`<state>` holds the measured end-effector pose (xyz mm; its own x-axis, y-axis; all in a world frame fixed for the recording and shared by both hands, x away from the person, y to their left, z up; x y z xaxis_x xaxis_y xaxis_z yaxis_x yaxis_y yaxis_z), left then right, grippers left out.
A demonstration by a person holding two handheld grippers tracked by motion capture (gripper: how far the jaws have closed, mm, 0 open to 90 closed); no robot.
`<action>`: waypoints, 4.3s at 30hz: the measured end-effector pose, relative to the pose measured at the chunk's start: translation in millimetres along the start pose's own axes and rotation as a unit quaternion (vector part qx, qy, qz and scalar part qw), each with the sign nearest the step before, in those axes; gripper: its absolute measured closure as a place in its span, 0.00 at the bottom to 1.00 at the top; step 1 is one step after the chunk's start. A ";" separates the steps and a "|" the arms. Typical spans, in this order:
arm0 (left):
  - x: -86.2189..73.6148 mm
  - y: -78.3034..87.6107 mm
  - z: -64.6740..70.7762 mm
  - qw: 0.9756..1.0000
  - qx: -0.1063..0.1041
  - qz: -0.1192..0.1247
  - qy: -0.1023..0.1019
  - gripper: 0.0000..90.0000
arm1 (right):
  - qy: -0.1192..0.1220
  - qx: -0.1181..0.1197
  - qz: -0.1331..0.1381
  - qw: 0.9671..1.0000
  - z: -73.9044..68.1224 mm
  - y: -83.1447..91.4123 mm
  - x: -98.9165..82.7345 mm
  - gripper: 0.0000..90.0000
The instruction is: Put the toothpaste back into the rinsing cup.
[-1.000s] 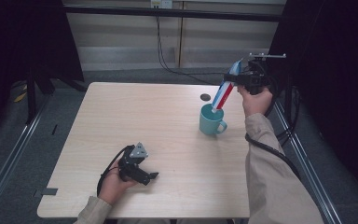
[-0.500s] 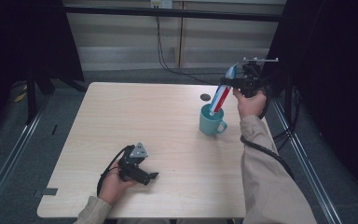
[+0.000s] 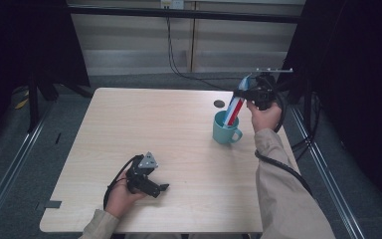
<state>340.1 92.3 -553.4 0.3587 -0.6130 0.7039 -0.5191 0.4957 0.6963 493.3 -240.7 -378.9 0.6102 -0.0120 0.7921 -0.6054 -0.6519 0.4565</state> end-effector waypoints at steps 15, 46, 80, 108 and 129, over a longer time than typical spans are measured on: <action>0.0 0.0 -0.1 1.000 0.000 0.000 0.000 0.01 | -0.004 -0.003 -0.011 1.000 4.5 -7.7 -16.3 0.81; 0.2 -0.4 0.2 1.000 -0.001 0.003 0.000 0.01 | -0.003 -0.005 -0.033 0.999 5.6 -17.1 -34.3 0.81; 0.1 -0.2 0.1 1.000 0.000 0.001 0.000 0.01 | 0.006 -0.001 -0.051 0.999 3.5 -31.2 -46.3 0.80; 0.0 -0.3 0.1 1.000 -0.001 0.001 -0.001 0.01 | -0.003 -0.007 -0.046 0.999 13.8 -20.7 -49.3 0.76; 0.1 -0.4 0.1 1.000 0.000 0.003 0.000 0.01 | -0.007 -0.015 -0.037 0.999 21.6 -14.4 -52.8 0.69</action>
<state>340.3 91.9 -553.7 0.3560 -0.6100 0.7079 -0.5215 0.4989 0.6922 480.8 -247.0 -436.0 0.6601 0.0246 0.7508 -0.5734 -0.6291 0.5248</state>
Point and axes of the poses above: each handheld gripper's, and its own axes: y roughly backward along the jaws, x roughly out of its top, z roughly to its right, the point moved 6 cm from there along -y, roughly forward along the jaws, and after that the axes turned 14 degrees about x, right-handed, at the moved point
